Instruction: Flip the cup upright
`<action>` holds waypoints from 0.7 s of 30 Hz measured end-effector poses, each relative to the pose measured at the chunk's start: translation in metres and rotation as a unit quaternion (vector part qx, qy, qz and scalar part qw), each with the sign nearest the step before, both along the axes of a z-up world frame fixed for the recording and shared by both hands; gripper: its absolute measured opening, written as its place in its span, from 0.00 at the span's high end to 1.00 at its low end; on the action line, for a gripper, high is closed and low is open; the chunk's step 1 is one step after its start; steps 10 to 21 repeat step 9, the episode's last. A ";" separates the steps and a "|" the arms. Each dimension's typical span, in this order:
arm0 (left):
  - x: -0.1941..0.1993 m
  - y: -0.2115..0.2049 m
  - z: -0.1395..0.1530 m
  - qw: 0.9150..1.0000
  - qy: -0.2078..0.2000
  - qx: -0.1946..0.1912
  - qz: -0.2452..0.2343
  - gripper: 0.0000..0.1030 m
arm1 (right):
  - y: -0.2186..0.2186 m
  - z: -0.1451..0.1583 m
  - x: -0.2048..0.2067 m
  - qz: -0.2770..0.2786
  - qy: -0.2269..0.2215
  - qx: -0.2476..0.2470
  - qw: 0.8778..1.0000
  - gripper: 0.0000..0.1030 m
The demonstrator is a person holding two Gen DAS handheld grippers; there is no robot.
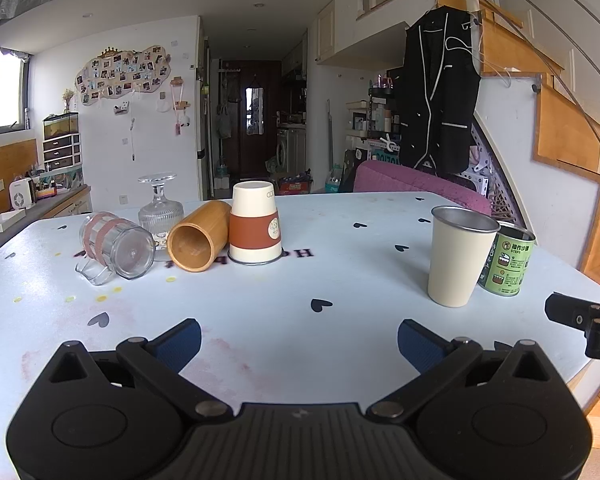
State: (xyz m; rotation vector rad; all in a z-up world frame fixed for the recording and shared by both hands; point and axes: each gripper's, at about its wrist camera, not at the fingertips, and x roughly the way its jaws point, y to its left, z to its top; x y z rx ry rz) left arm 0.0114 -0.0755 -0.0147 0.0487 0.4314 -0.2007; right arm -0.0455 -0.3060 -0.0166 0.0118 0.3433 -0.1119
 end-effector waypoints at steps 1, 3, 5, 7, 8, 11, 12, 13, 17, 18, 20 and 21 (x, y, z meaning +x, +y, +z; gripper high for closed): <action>0.000 0.000 0.000 1.000 0.000 0.000 0.000 0.00 | 0.000 0.000 0.000 0.000 0.000 0.000 1.000 0.00; 0.000 0.000 0.000 1.000 0.000 0.000 0.000 0.00 | 0.000 0.000 0.000 0.000 0.000 0.000 1.000 0.00; 0.000 -0.001 0.001 1.000 0.001 -0.001 -0.001 0.00 | 0.000 0.000 0.000 0.000 0.000 0.000 1.000 0.00; 0.000 -0.003 0.002 1.000 0.000 -0.001 -0.001 0.00 | 0.000 0.000 0.000 0.000 0.000 0.000 1.000 0.00; 0.000 -0.003 0.002 1.000 0.000 -0.001 -0.002 0.00 | 0.000 0.000 0.000 0.000 0.000 0.000 1.000 0.00; 0.001 -0.003 0.003 1.000 0.000 -0.001 -0.002 0.00 | 0.000 0.000 0.000 0.000 0.000 0.000 1.000 0.00; 0.001 -0.003 0.003 1.000 0.000 -0.001 -0.002 0.00 | 0.000 0.000 0.000 0.000 0.000 0.000 1.000 0.00; 0.001 -0.003 0.003 1.000 0.000 -0.001 -0.002 0.00 | 0.000 0.000 0.000 0.000 0.000 0.000 1.000 0.00; 0.001 -0.003 0.003 1.000 0.000 -0.001 -0.002 0.00 | 0.000 0.000 0.000 0.000 0.000 0.000 1.000 0.00; 0.001 -0.003 0.003 1.000 0.000 -0.001 -0.002 0.00 | 0.000 0.000 0.000 0.000 0.000 0.000 1.000 0.00; 0.001 -0.003 0.003 1.000 0.000 -0.001 -0.002 0.00 | 0.000 0.000 0.000 0.000 0.000 0.000 1.000 0.00; 0.001 -0.003 0.003 1.000 0.000 -0.001 -0.002 0.00 | 0.000 0.000 0.000 0.000 0.000 0.000 1.000 0.00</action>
